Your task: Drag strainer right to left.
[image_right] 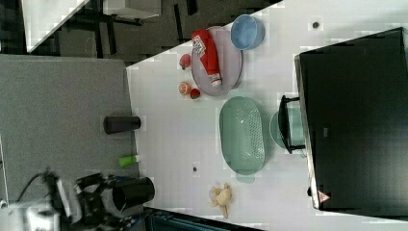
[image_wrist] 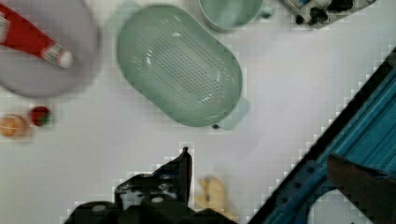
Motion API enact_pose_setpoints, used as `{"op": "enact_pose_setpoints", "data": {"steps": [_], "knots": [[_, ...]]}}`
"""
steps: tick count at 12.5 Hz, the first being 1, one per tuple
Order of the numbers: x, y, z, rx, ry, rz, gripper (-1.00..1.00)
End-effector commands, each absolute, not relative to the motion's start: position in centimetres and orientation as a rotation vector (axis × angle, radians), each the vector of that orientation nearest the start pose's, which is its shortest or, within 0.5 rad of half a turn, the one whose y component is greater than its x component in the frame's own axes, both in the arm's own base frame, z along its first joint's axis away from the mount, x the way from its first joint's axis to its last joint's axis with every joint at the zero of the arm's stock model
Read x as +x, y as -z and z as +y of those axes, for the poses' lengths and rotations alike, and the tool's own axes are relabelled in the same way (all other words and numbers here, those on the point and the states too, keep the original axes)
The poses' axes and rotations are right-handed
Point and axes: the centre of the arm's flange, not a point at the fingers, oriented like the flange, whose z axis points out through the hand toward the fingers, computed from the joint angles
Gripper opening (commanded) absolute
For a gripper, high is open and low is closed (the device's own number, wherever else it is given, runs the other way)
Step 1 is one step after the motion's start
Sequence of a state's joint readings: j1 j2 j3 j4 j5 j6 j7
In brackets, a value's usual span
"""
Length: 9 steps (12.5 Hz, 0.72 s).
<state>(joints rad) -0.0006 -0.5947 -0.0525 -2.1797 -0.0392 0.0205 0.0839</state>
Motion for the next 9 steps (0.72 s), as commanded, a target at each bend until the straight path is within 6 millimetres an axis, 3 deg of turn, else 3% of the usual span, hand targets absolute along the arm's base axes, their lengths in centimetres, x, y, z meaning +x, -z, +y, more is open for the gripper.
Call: {"op": "enact_pose_setpoints", "data": {"steps": [1,7,9], "knots": [[39.5,-54.9,-3.4,-2.821,-0.137,1.478,1.00],[44.1,-39.6,-3.0,-2.627,-0.189,1.880,1.00],[45.5,-35.0,-2.6,-2.593,-0.149,1.917,1.00]]}}
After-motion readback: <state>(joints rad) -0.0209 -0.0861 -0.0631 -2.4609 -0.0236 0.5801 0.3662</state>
